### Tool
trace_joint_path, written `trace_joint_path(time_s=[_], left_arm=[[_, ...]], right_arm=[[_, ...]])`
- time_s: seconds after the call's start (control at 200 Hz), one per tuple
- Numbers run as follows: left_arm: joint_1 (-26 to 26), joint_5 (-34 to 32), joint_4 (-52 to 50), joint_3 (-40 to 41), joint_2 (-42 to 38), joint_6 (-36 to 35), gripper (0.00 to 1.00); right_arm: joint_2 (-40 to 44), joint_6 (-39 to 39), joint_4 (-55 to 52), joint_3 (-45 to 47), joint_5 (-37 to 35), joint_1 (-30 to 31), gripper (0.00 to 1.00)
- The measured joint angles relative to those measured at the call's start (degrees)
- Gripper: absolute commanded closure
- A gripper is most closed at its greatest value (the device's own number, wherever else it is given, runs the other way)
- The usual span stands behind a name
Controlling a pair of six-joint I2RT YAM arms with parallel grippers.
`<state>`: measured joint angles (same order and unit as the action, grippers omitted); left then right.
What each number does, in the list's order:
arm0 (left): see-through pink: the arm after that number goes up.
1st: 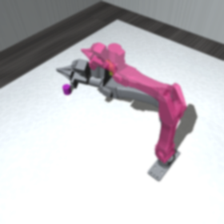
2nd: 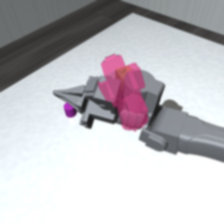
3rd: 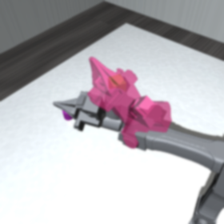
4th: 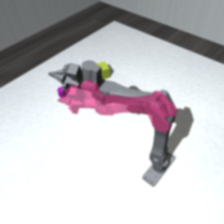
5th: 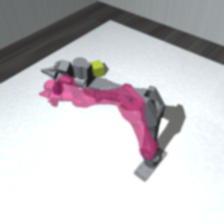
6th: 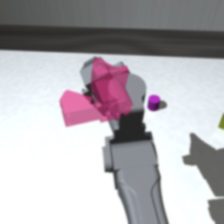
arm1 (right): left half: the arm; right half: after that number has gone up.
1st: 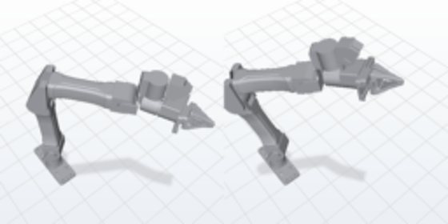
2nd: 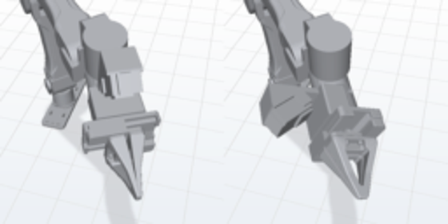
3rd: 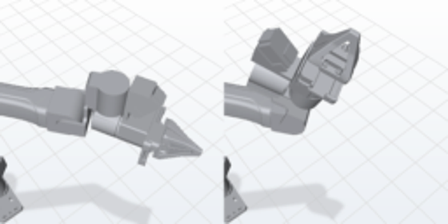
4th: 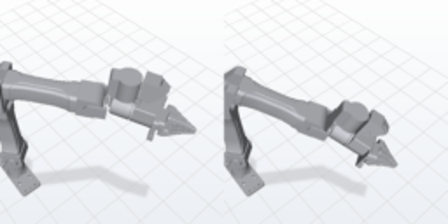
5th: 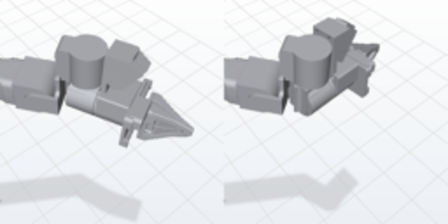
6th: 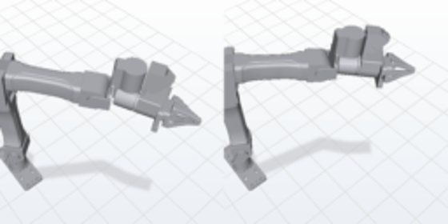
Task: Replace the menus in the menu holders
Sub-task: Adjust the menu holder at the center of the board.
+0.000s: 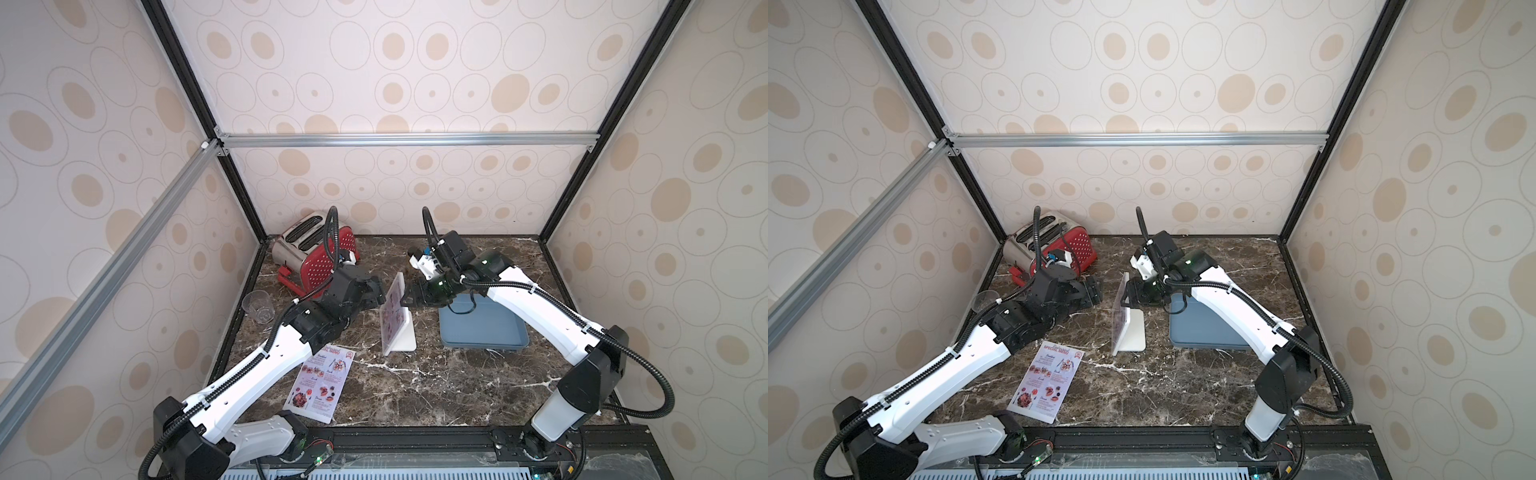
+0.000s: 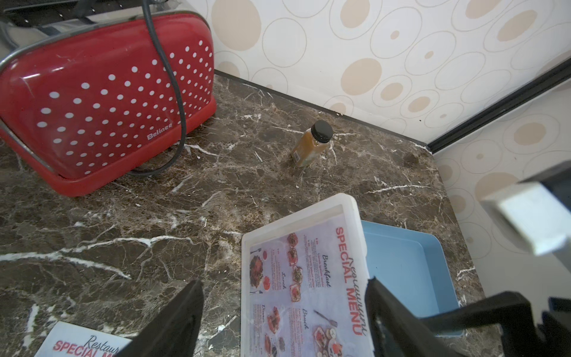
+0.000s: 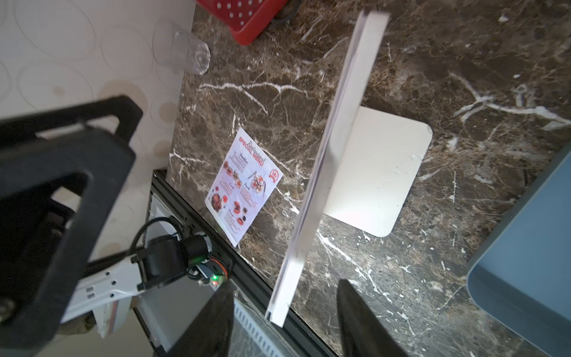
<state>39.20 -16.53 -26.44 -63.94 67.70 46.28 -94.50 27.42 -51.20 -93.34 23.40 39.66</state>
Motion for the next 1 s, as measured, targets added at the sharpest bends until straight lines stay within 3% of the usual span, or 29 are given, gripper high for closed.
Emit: trace_joint_path(time_s=[0.3, 0.726, 0.861, 1.002], left_arm=[[0.0, -4.2, -2.1, 0.9, -0.2, 2.8, 0.19], [0.0, -6.6, -3.0, 1.4, -1.2, 3.9, 0.19], [0.0, -7.1, -3.0, 2.1, -1.8, 3.8, 0.18], [-0.7, -6.8, -2.7, 4.2, -3.3, 2.8, 0.18]], right_arm=[[0.5, 2.0, 3.8, 6.3, -5.2, 6.3, 0.53], [0.5, 3.0, 10.0, 9.5, -14.6, 7.5, 0.83], [0.4, -0.6, 9.2, 8.9, -14.8, 6.6, 0.95], [0.5, -10.2, 7.1, 8.1, -8.7, 2.2, 1.0]])
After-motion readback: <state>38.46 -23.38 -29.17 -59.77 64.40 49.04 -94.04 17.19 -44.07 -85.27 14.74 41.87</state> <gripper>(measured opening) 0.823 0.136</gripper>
